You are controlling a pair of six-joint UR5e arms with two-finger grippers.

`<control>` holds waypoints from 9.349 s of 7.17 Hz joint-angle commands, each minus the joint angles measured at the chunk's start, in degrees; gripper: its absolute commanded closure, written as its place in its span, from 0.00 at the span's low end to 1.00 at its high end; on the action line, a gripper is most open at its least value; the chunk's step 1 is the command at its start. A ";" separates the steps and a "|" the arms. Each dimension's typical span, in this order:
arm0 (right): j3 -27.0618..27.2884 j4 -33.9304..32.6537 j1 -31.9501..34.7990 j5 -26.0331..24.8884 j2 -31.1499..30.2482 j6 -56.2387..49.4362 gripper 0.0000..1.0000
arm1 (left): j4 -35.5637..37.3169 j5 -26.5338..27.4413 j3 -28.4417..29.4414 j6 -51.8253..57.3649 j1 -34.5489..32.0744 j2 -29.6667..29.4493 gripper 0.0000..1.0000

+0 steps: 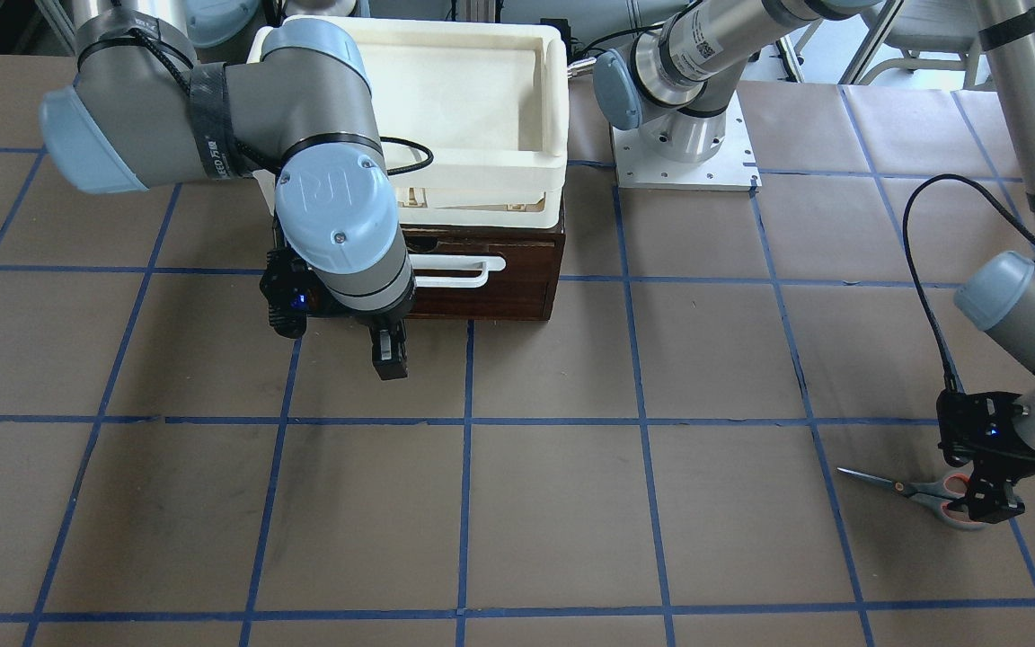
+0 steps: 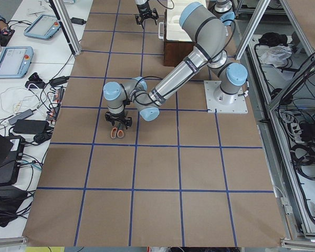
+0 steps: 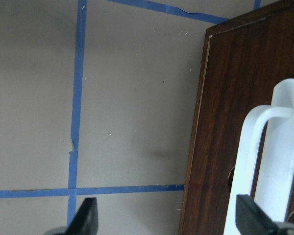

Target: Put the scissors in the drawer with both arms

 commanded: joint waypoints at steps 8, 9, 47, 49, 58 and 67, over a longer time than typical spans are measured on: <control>-0.64 2.62 1.09 0.41 1.90 8.04 0.00 | 0.20 -0.53 -0.88 0.18 -0.30 -1.32 0.34; -0.64 3.50 1.09 0.41 1.90 8.12 0.00 | 0.20 -0.62 -0.88 -0.09 -0.39 -1.06 0.35; -7.49 -5.72 -0.58 -0.11 9.28 -3.12 0.00 | -32.24 1.05 -0.44 -38.32 -22.71 31.64 1.00; -9.32 -5.72 -0.93 -0.12 10.68 -3.74 0.00 | -32.32 0.96 -0.44 -38.41 -22.71 31.82 1.00; -13.37 -5.81 -2.43 -0.20 13.32 -8.22 0.00 | -33.55 1.14 -0.52 -38.32 -22.71 32.86 1.00; -17.68 -5.81 -2.43 -0.12 16.14 -9.28 0.00 | -34.26 1.14 -0.61 -38.24 -22.71 33.31 1.00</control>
